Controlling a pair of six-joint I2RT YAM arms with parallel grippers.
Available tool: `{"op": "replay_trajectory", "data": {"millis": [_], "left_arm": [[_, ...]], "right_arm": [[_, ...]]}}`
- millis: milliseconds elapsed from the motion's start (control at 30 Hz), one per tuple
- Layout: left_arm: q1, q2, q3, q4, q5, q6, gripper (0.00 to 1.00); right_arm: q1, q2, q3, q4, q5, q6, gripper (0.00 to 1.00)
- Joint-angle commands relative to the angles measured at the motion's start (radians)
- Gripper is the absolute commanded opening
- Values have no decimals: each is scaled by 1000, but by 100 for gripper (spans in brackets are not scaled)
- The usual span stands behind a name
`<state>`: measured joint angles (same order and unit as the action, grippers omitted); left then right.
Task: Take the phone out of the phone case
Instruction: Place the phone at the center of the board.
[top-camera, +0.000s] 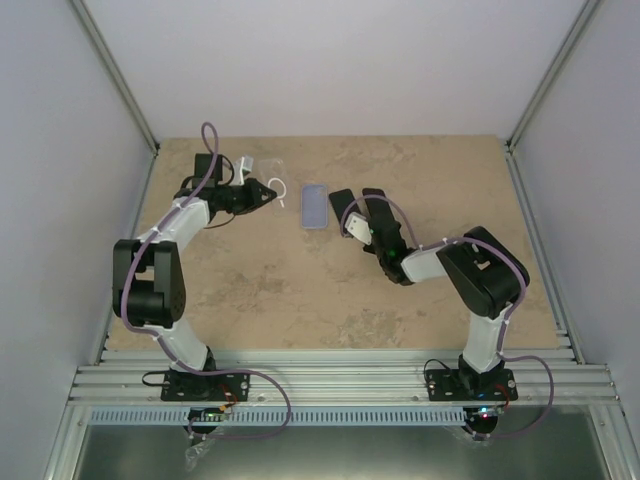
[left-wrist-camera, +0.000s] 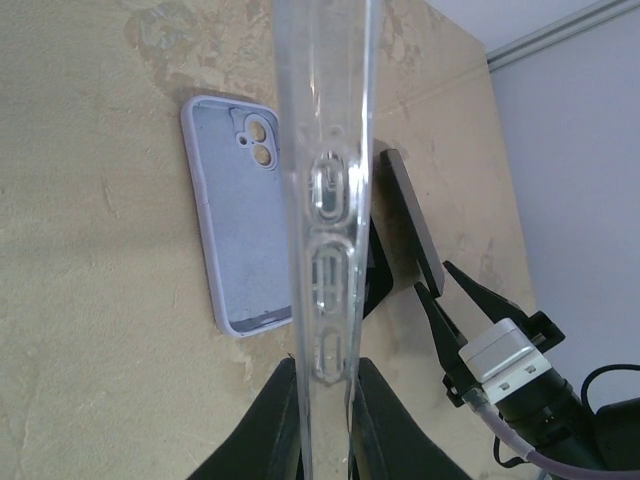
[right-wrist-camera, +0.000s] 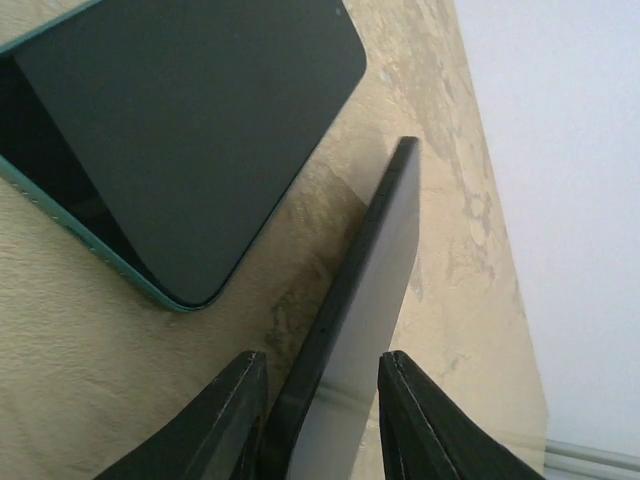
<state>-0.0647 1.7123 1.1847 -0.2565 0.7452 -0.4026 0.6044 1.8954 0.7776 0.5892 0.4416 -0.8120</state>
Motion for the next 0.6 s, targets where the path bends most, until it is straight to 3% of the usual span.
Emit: {"op": "replay_trajectory", "data": {"millis": [0, 333, 567], "left_arm": [[6, 15, 22, -4, -14, 23, 0], [6, 52, 47, -51, -25, 54, 0], [17, 115, 104, -159, -29, 169, 0]], "right_arm": [[13, 5, -7, 14, -7, 35, 32], [17, -26, 5, -60, -48, 80, 42], [17, -137, 23, -183, -109, 163, 58]]}}
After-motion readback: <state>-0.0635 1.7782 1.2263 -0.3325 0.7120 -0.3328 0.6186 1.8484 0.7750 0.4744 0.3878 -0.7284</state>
